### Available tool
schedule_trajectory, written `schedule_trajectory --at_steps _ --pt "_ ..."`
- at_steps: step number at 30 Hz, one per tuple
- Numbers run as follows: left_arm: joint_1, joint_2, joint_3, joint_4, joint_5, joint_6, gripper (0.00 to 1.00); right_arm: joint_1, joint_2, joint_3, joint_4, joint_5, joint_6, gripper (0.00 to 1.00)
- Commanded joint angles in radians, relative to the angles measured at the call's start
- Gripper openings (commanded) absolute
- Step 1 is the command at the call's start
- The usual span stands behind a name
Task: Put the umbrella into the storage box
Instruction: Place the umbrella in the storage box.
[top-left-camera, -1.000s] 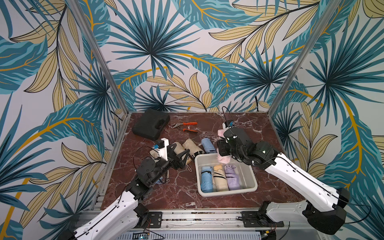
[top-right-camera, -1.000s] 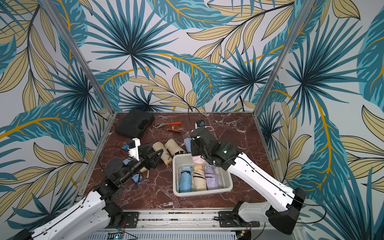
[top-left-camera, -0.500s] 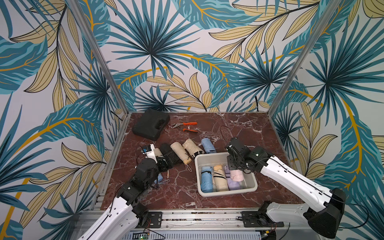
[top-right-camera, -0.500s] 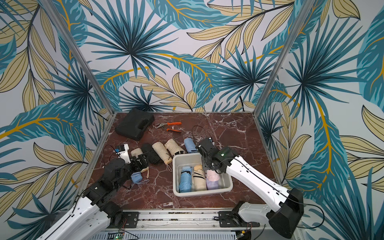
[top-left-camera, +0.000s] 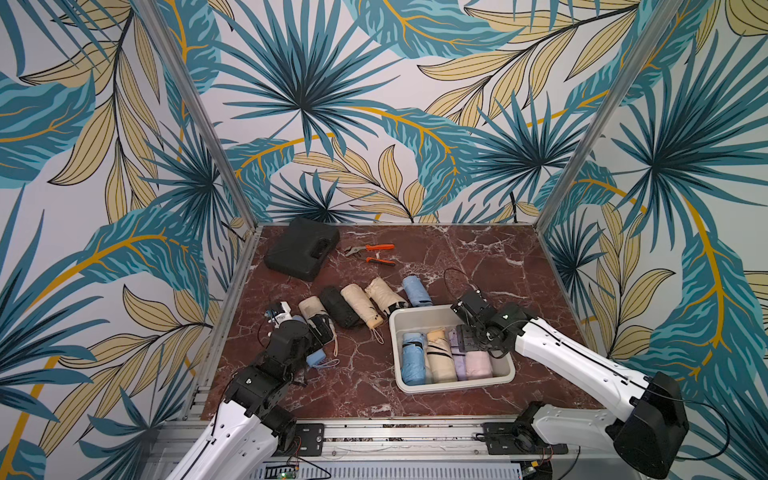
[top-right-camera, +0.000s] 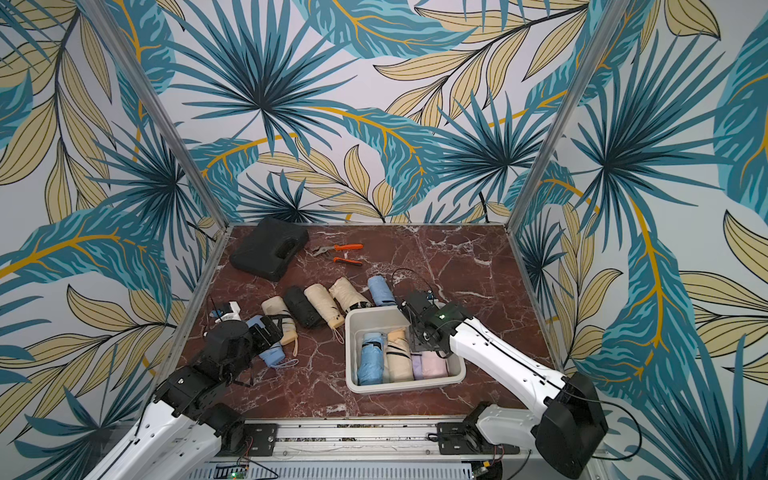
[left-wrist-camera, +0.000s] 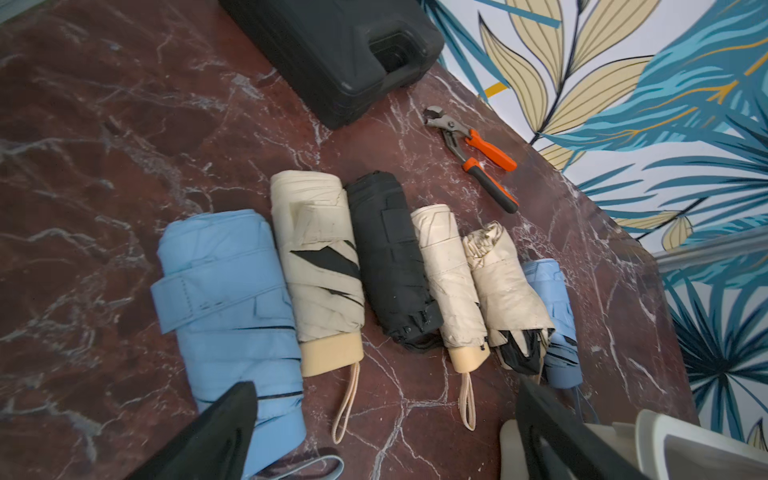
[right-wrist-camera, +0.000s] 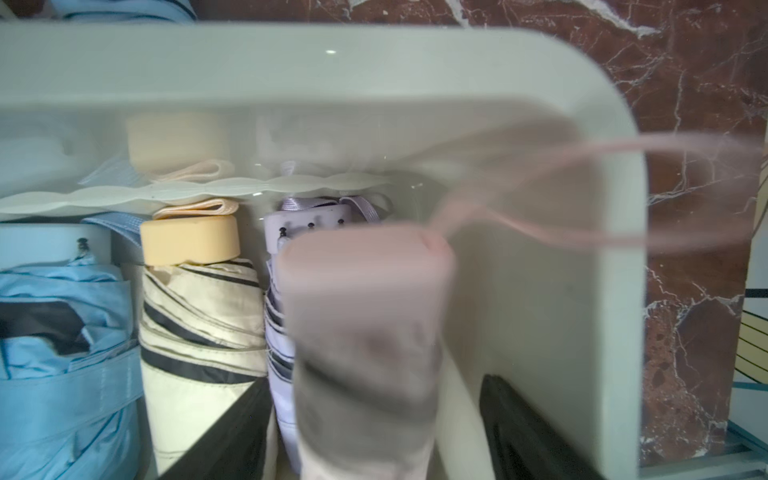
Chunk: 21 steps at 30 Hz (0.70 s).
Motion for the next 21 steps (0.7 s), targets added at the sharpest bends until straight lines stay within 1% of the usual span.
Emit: schedule_trajectory --at_steps 1,4,9,11,17,21 --pt "0.042 0.024 0.053 -0.147 -0.017 -0.092 1.00 -0.005 -0.015 -0.010 0.037 0.034 0.013 0.90" --pt "0.084 0.062 0.072 -0.203 0.010 -0.116 1.00 -0.005 -0.036 0.002 0.040 0.036 0.001 0.92" --pt "0.162 0.133 0.077 -0.213 0.077 -0.094 1.00 -0.006 -0.082 0.019 0.066 -0.007 -0.006 0.92" --pt "0.194 0.168 0.085 -0.215 0.095 -0.064 1.00 -0.005 -0.102 0.022 0.091 -0.034 -0.003 0.92" --pt "0.275 0.238 0.098 -0.219 0.116 0.034 1.00 -0.004 -0.139 0.042 0.158 -0.063 0.011 0.92" --pt "0.333 0.292 0.104 -0.174 0.154 0.125 1.00 -0.005 -0.147 0.040 0.221 -0.087 0.011 0.92"
